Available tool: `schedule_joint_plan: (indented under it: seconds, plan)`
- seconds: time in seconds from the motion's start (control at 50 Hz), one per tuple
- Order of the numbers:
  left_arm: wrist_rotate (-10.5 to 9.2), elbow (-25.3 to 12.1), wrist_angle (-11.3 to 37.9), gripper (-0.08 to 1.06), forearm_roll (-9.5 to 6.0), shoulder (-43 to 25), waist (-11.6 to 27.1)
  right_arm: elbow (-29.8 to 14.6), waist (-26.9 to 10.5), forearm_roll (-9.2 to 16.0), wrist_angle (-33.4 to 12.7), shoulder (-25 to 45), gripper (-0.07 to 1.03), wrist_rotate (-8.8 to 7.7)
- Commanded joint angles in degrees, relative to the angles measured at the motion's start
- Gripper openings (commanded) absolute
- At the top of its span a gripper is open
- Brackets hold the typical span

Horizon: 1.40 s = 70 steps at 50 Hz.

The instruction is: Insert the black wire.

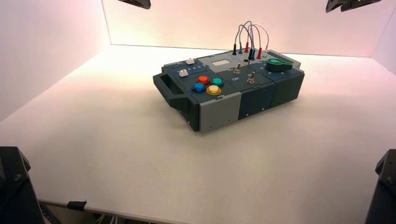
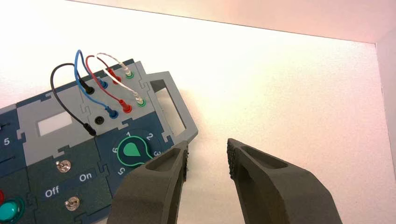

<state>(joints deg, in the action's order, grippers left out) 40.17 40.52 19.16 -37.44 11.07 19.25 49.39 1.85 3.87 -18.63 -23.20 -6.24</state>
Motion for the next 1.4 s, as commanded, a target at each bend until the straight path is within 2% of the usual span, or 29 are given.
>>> schedule_joint_plan:
  seconds: [0.02,0.48,0.82,1.04,1.24,1.4]
  plan:
    - [0.09,-0.7,-0.44,-0.03,0.09,1.32,0.0,-0.7,0.26,-0.09,0.62,-0.79,0.46,0.18]
    - [0.09,-0.62,-0.35,-0.03,0.09,2.37,0.0,-0.53,0.18,0.18,0.26,-2.02,0.46,0.18]
    - [0.09,-1.49,2.99,-0.03,0.09,3.25,0.0,-1.41,-0.09,1.05,-1.85,-3.08,0.46,0.18]
    - [1.67,-1.93,4.04,-0.03,0.09,4.39,0.0,-3.34,-0.18,1.14,-4.57,-4.31,0.46,0.18]
    - [2.2,-4.57,9.32,-0.03,0.09,3.16,0.0,-5.71,-0.44,1.32,-8.53,-4.22,0.45,0.09]
    - [3.08,-8.26,16.26,-0.03,0.09,0.97,0.0,-7.47,-0.88,1.32,-11.95,-3.78,0.43,-0.7]
